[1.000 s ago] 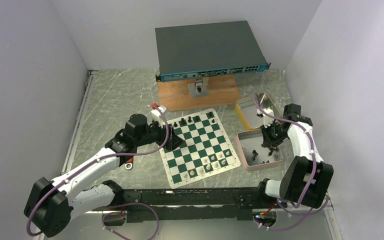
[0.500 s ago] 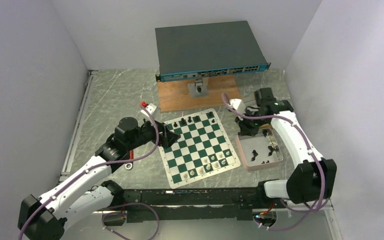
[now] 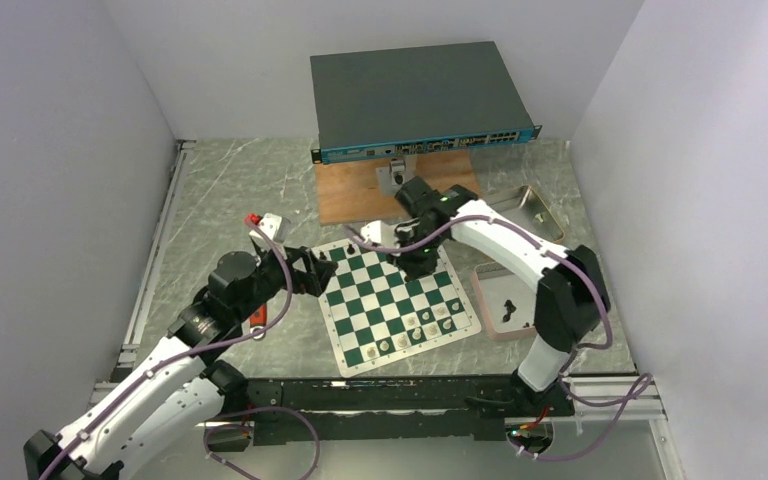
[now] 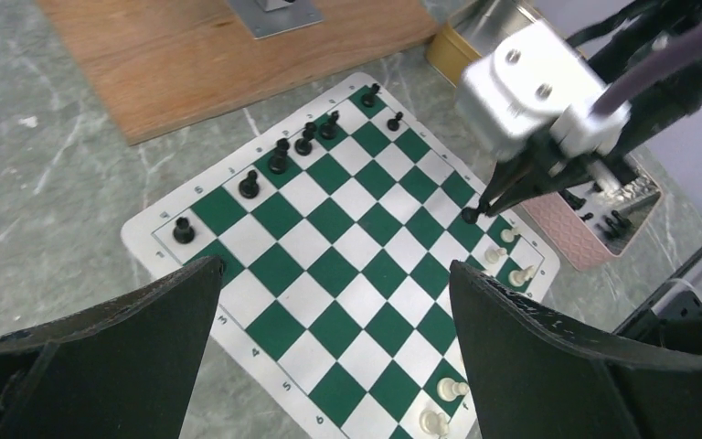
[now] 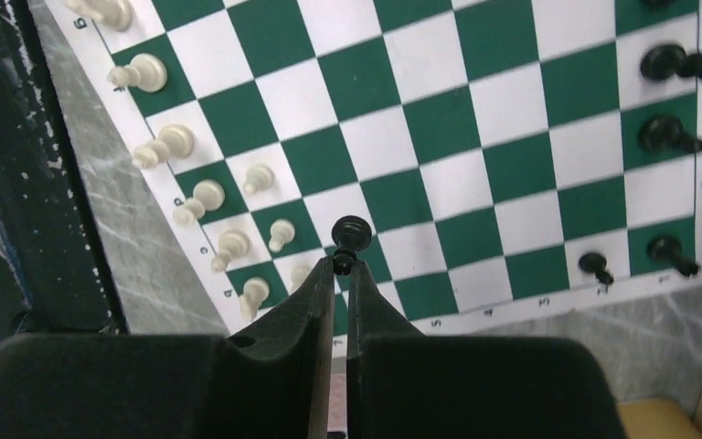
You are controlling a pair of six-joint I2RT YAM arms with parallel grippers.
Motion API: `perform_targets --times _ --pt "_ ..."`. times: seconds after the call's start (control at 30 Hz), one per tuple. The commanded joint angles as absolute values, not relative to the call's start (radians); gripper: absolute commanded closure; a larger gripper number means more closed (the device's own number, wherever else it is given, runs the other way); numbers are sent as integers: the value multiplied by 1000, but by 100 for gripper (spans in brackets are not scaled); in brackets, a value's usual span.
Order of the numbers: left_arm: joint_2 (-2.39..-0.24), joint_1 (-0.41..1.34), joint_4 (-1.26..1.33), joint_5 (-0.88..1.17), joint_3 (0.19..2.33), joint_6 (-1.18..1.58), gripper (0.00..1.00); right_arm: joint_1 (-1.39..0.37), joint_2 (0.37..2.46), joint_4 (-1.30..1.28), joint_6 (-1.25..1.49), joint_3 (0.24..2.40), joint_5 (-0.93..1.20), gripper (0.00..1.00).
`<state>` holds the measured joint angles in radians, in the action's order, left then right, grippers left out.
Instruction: Set up the chess pieces on the board
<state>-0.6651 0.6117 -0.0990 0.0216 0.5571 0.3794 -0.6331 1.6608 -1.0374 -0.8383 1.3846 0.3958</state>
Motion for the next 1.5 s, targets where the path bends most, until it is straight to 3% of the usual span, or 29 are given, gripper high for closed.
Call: perform_targets --times 0.0,0.43,0.9,1.23,1.47 --pt "-585 609 -158 -106 551 416 0 -714 1737 -997 -816 1474 324 100" --pt "-461 609 -397 -455 535 627 1 -854 1991 -906 -733 1620 228 100" --pt "-449 609 -425 -492 526 644 1 -862 2081 -887 -693 1647 155 94" --pt "-460 609 -415 -465 524 629 2 -857 2058 -891 -673 1653 185 65" --pt "-473 609 -388 -392 534 583 2 -842 1916 -899 -688 1597 218 45"
